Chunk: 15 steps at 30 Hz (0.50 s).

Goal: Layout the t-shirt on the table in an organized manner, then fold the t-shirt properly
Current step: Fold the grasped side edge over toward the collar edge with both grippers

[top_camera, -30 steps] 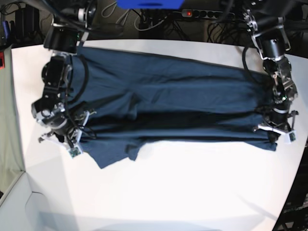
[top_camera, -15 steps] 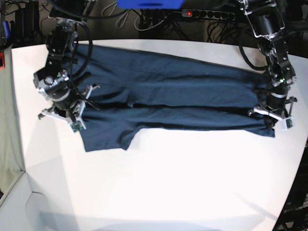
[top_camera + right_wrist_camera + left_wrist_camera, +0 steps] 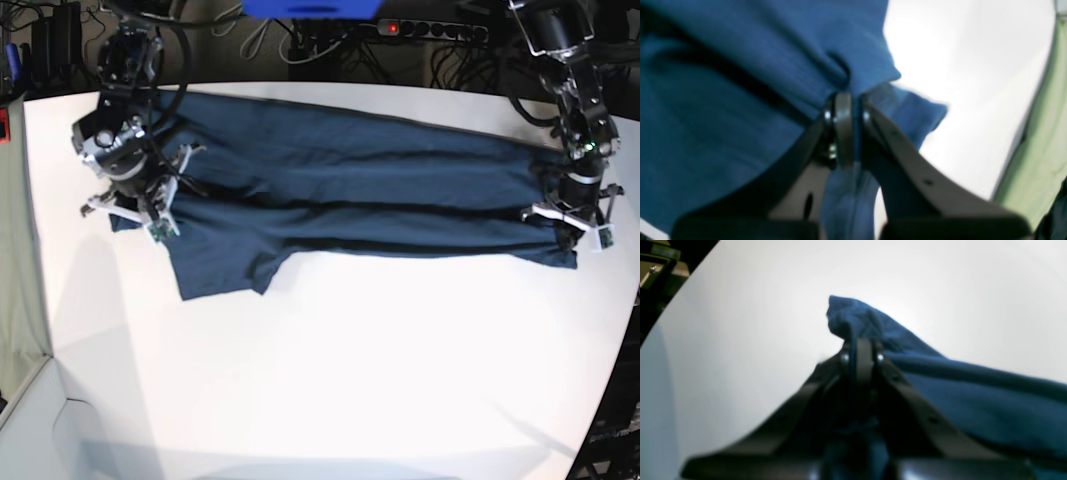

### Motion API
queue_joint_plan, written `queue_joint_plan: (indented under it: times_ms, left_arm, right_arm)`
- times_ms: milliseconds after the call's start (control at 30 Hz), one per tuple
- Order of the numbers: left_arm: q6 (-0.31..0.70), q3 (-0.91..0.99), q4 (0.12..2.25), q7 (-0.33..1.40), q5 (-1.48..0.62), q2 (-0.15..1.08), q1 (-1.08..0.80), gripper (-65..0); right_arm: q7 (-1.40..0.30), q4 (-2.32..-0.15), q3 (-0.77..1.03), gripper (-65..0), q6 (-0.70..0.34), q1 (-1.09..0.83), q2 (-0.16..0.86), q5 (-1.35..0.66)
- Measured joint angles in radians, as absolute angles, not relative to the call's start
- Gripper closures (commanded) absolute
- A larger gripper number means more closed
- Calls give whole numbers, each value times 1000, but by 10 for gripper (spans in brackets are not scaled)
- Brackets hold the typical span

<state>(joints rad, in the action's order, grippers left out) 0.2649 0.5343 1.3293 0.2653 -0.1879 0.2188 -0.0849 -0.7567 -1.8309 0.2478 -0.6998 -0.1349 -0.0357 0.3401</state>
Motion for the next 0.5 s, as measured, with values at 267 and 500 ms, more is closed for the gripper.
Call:
queue_joint_plan:
  times_ms: [267,500]
  left_arm:
    - [265,534,1357,270,-188,218,-103,0]
    - [264,535,1461,305,-188,219,-119,0]
  right_arm:
    - [-755,-1831,248,0,-699,-137,-36,340]
    - [-754,-1831,245,0,-699,-148,-36,339]
